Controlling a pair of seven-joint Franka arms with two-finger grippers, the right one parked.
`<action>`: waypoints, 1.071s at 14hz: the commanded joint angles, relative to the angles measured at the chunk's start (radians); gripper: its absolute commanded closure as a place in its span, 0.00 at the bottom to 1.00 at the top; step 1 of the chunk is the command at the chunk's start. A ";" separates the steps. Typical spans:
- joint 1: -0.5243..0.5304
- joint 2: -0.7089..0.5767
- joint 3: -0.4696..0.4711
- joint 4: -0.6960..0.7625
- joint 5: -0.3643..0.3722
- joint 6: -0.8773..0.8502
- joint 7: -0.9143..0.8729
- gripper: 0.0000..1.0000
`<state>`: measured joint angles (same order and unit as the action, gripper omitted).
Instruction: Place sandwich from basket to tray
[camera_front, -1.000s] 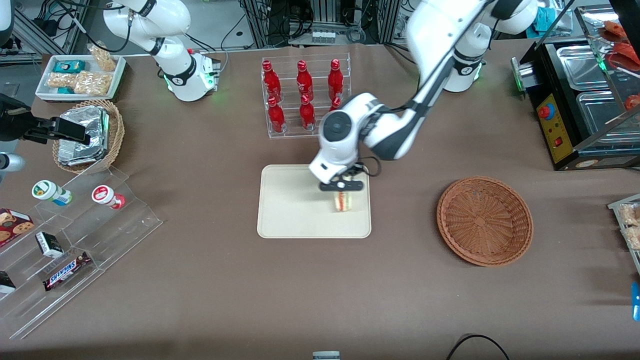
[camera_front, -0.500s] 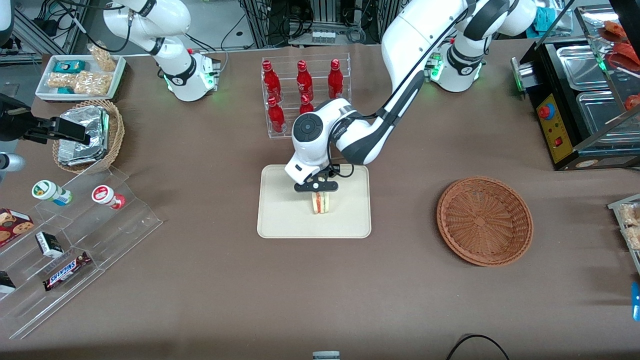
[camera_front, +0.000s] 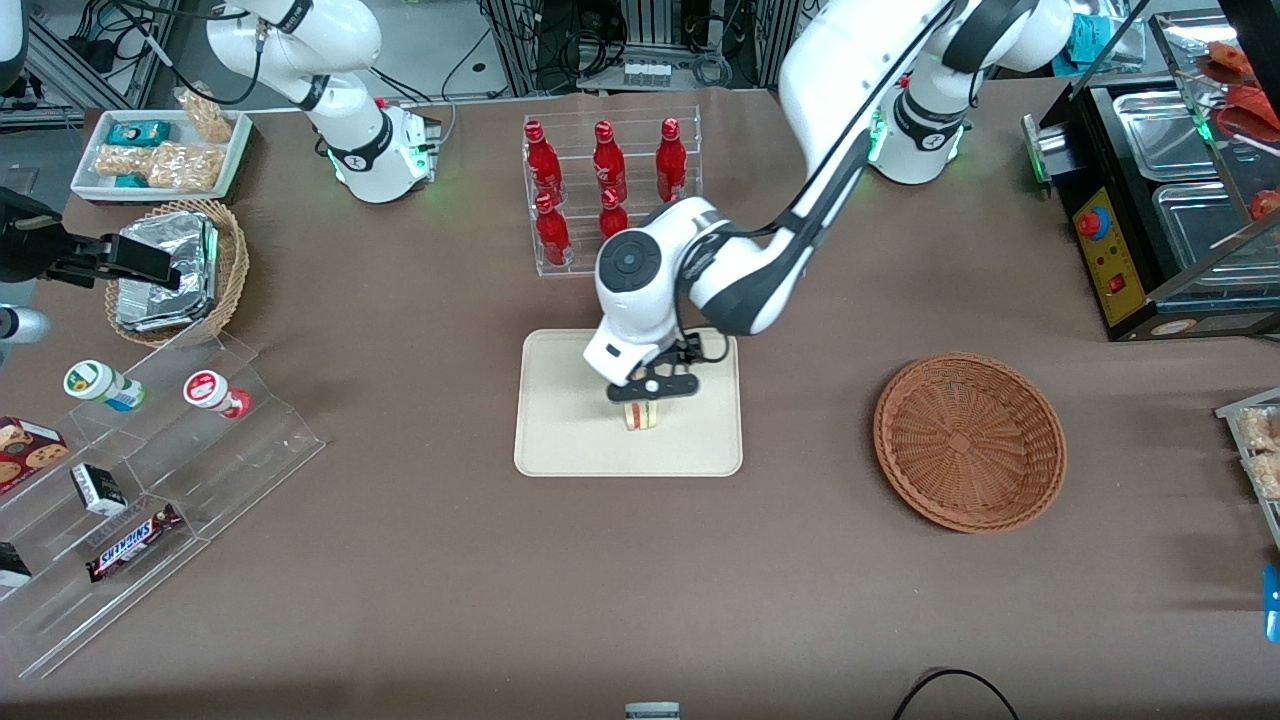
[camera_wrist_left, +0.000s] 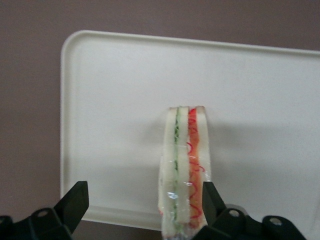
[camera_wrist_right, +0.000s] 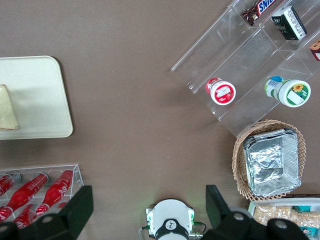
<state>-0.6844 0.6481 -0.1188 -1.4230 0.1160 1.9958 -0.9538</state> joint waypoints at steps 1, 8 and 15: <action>0.115 -0.141 -0.008 -0.033 -0.012 -0.139 0.065 0.00; 0.478 -0.425 -0.005 -0.056 -0.105 -0.644 0.541 0.00; 0.641 -0.559 -0.002 -0.040 -0.050 -0.801 0.616 0.00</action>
<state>-0.0501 0.1292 -0.1068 -1.4389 0.0524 1.2044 -0.3389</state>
